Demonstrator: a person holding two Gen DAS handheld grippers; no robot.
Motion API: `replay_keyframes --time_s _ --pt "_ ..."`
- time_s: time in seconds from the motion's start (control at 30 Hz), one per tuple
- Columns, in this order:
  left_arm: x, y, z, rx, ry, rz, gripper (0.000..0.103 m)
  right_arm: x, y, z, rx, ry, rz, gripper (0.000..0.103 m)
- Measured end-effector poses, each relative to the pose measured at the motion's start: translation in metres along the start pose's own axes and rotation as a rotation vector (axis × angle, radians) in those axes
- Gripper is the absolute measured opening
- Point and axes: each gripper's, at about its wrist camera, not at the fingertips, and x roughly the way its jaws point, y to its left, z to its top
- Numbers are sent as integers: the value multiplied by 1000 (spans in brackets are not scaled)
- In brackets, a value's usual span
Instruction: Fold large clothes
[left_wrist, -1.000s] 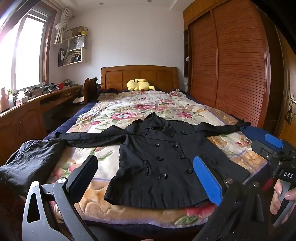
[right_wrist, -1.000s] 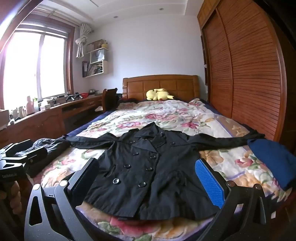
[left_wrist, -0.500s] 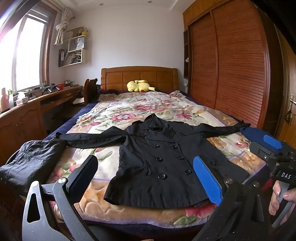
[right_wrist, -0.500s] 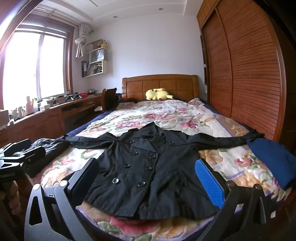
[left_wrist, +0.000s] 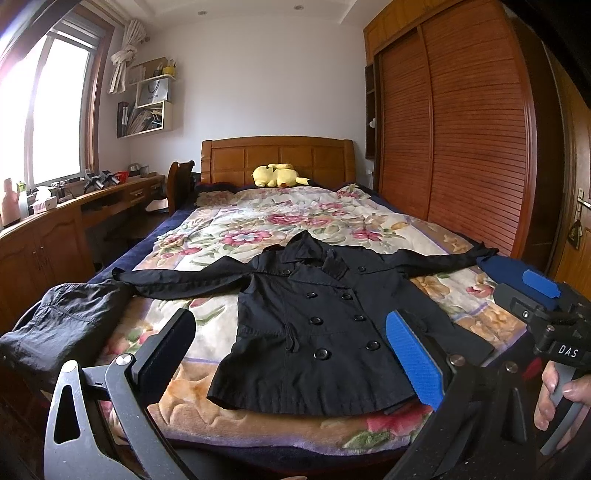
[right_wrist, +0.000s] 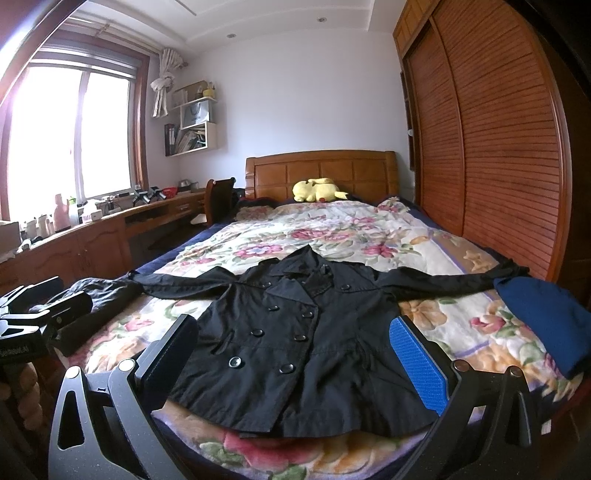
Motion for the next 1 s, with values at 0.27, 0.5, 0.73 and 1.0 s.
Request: replay_keyframes --time_s 0.27,0.5,0.73,1.0 --pt "1 0 -1 1 -2 2 103 -1 -1 0 4 3 2 103" --pt "1 0 -2 2 -3 3 103 1 -1 0 5 8 1 103" --pt "-3 -2 0 2 -3 3 103 0 -1 0 8 12 5 103" --pt "-4 -3 1 2 -2 2 103 0 -1 0 8 11 9 103"
